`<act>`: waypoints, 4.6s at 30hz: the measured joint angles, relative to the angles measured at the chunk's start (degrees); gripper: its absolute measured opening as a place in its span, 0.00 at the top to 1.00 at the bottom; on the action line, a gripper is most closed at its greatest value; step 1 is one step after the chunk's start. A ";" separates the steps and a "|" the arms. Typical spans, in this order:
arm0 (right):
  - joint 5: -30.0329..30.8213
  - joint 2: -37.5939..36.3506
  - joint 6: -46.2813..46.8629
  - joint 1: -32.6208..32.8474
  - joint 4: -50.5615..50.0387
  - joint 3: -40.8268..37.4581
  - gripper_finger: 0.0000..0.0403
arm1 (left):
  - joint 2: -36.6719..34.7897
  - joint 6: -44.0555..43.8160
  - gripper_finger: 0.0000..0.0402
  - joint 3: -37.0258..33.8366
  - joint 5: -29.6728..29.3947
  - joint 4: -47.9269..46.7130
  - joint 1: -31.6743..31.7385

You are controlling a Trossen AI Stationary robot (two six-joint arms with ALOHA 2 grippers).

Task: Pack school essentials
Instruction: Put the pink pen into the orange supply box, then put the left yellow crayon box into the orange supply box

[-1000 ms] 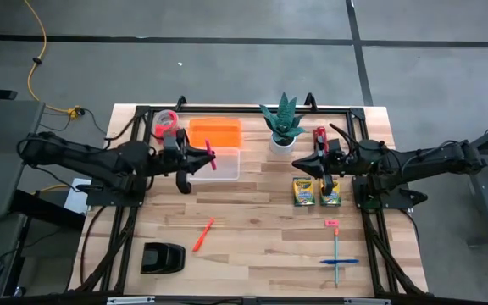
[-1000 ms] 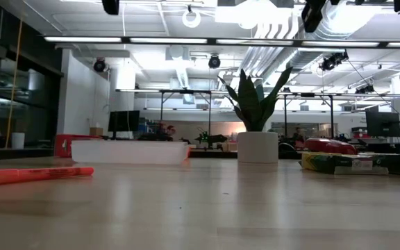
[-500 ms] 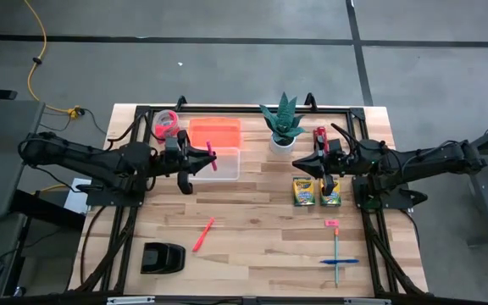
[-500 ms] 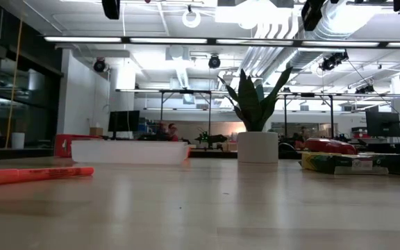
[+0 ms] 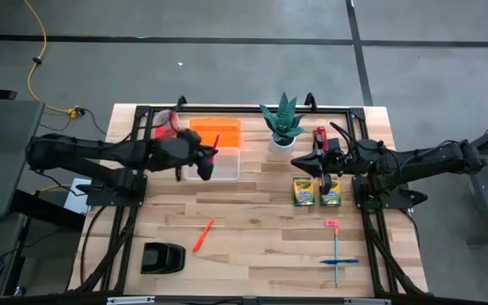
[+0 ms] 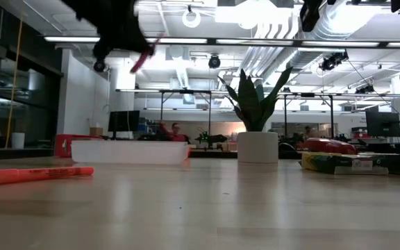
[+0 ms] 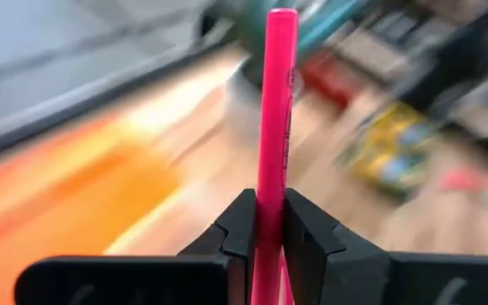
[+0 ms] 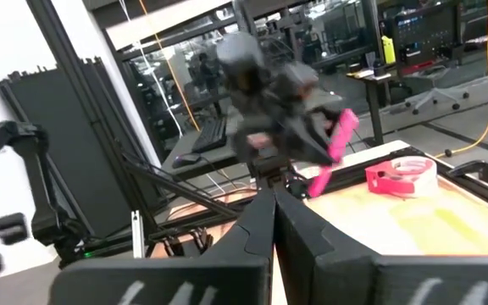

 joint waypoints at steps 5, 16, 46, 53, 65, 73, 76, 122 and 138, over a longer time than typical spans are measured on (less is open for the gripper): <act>-0.01 1.43 1.30 0.00 -0.03 0.00 1.00 | 6.65 -6.09 0.92 -1.79 -0.37 -7.70 4.30; -0.02 4.39 1.46 0.00 -0.05 0.00 1.00 | 16.76 -7.08 0.92 -1.79 4.75 -11.05 11.18; -0.01 4.48 2.88 0.00 -0.09 0.00 1.00 | 41.28 49.95 0.92 14.03 1.38 -23.18 14.10; -0.02 4.48 2.88 0.00 -0.09 0.00 1.00 | 41.04 49.66 0.81 14.03 0.41 -23.66 14.10; -0.02 4.48 2.86 0.00 0.12 0.00 1.00 | 32.26 44.91 0.59 14.08 7.20 -26.33 13.84; 0.00 4.48 2.57 0.00 0.35 0.00 1.00 | 15.06 29.27 0.57 16.11 19.93 -21.03 13.71; 0.00 4.45 2.51 0.00 0.36 0.00 1.00 | 7.76 21.88 0.57 16.07 26.59 -11.90 13.23; 3.70 4.72 6.48 -2.09 -18.43 6.11 0.89 | -14.72 16.03 0.57 -9.16 16.82 38.11 -5.18; -6.79 21.11 -7.92 -14.77 -69.92 14.68 0.48 | -14.72 15.90 0.57 -9.14 16.87 37.87 -5.16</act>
